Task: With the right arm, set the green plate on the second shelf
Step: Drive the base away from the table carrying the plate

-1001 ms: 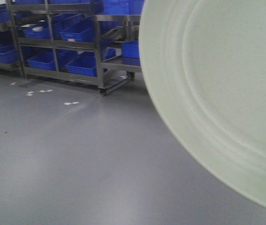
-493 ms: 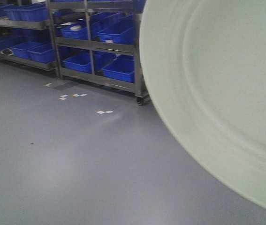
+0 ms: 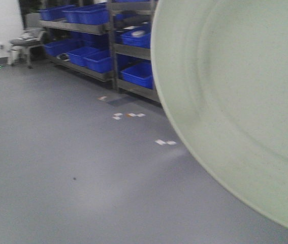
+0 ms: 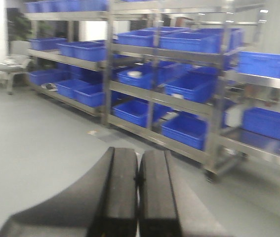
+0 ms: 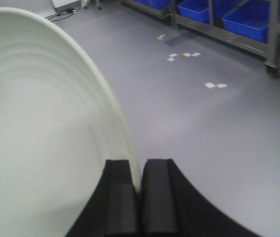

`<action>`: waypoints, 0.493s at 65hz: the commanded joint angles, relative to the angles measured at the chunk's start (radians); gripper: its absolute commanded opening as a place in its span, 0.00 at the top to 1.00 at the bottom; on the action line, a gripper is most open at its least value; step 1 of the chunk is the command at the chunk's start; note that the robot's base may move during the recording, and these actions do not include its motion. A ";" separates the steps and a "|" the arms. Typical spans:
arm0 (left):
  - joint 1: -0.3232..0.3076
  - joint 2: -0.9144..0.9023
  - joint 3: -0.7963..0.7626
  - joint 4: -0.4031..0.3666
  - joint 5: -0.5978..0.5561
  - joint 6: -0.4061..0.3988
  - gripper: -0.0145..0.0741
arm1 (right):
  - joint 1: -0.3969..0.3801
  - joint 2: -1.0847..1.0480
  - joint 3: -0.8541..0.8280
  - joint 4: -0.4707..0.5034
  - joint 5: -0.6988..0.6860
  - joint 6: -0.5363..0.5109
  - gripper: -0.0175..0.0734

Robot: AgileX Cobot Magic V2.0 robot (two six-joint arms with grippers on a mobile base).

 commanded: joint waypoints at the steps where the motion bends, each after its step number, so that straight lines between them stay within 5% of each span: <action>1: -0.002 -0.018 0.040 -0.009 -0.083 -0.002 0.69 | -0.004 0.017 -0.031 -0.002 -0.113 0.000 0.78; 32: -0.002 -0.018 0.040 -0.009 -0.083 -0.002 0.69 | -0.004 0.017 -0.031 -0.002 -0.111 0.000 0.78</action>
